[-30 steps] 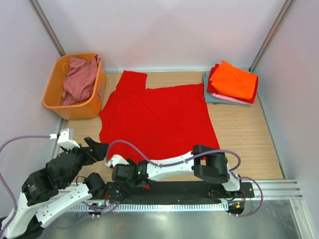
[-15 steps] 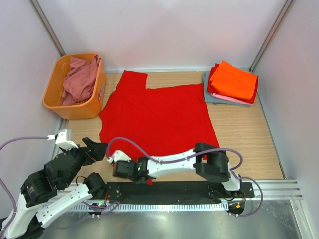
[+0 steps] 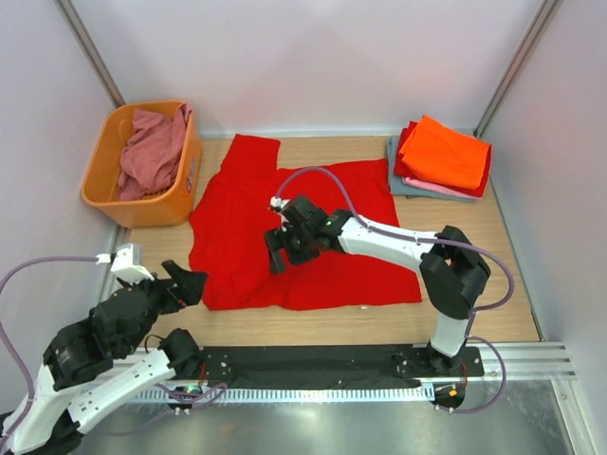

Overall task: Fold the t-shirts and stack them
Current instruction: Fold the tshirt

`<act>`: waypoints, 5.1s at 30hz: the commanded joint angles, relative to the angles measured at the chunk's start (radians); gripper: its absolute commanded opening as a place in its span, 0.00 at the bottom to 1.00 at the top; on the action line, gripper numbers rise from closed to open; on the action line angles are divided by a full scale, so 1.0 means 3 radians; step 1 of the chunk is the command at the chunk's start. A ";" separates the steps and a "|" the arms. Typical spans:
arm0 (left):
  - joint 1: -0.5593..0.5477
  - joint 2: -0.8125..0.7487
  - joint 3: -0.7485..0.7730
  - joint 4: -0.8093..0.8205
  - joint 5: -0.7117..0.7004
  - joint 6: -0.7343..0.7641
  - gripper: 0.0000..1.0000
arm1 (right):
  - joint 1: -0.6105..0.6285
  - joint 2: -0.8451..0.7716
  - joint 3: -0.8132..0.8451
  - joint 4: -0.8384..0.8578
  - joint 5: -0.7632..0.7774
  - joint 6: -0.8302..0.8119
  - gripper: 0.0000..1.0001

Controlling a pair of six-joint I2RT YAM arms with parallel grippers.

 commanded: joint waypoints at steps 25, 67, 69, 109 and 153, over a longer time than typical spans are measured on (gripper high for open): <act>0.0127 0.2305 -0.1019 0.1760 0.0705 -0.0535 0.65 | -0.0171 -0.2403 -0.1510 -0.0332 0.1155 0.0530 0.86; 0.0378 0.2766 -0.1285 0.1955 0.0905 -0.0796 0.45 | -0.0182 -0.2592 -0.1796 -0.0352 0.1253 0.0586 0.87; 0.0378 0.2735 -0.1260 0.1894 0.0874 -0.0790 0.43 | -0.0182 -0.2582 -0.1806 -0.0347 0.1242 0.0586 0.87; 0.0179 0.1191 -0.0881 0.0299 0.1477 -0.1148 0.00 | -0.0192 -0.3364 -0.2144 -0.1103 0.2413 0.1817 1.00; 0.0174 0.0357 -0.0595 -0.0433 0.2066 -0.1235 0.00 | -0.1909 -0.3333 -0.3182 -0.0905 0.1667 0.2371 0.60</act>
